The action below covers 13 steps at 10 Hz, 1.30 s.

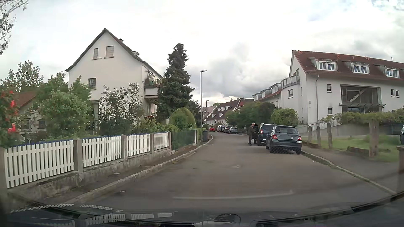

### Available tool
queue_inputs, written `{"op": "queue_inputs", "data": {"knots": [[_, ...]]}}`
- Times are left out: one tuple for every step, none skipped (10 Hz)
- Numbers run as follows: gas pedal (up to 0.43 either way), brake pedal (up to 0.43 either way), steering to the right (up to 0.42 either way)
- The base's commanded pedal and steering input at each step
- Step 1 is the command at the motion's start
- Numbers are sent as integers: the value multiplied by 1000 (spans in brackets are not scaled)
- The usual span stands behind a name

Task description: Follow the waypoints while adhering to traffic rules and regulations

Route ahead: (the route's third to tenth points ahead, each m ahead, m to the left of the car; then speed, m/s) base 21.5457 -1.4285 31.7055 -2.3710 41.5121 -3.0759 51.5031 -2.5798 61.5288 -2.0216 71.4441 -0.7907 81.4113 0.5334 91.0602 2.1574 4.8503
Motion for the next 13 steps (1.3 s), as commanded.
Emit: {"op": "queue_inputs", "data": {"knots": [[0, 0, -35], [0, 0, -23], [0, 0, -12], [0, 0, -3], [0, 0, 6], [0, 0, 10], [0, 0, 9], [0, 0, 8], [0, 0, 11], [20, 0, 22], [28, 0, 38], [39, 0, 58], [39, 0, 76]]}}
